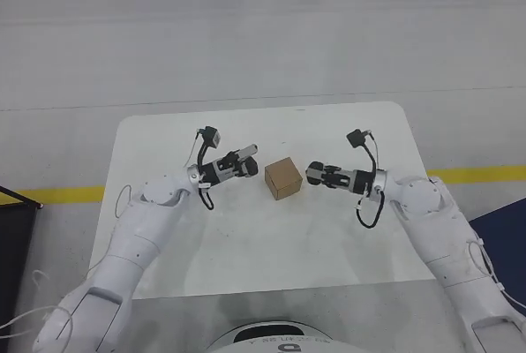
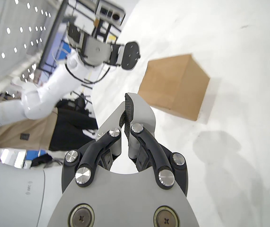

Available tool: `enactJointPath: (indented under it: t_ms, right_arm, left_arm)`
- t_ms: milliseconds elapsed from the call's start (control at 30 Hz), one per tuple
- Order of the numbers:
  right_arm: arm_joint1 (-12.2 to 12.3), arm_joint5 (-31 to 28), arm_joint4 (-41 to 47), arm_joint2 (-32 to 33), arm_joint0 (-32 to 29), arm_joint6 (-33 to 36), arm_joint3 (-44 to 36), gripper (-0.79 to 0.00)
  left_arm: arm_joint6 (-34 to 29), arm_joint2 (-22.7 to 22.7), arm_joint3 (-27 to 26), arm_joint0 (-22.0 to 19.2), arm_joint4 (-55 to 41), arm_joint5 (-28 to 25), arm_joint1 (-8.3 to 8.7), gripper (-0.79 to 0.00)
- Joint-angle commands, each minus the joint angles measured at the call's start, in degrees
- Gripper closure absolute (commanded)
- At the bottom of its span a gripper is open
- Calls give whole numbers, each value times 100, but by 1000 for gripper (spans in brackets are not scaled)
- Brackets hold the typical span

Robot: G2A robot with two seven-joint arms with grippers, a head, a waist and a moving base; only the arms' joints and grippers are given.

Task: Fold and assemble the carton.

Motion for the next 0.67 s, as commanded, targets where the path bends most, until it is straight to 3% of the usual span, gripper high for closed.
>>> enactJointPath:
  t_ms: [0,33,233,400,500,633]
  right_arm:
    - [0,0,0,0,0,0,0,-18]
    - [2,14,31,31,-10,-54,-12,-57]
    - [1,9,27,27,-11,-50,-16,-453]
    - [1,9,27,27,-10,-50,-16,-681]
    - [1,9,27,27,-11,-50,-16,-755]
    - [1,9,27,27,-11,-50,-16,-785]
  left_arm:
    - [0,0,0,0,0,0,0,-785]
    - [2,-28,-10,17,-4,-16,8,-785]
    - [-1,0,-5,10,6,-2,5,-785]
    - [-1,0,-6,10,5,-2,5,-785]
    - [-1,-1,-6,10,5,-2,5,-785]
    - [-1,-1,-6,10,5,-2,5,-785]
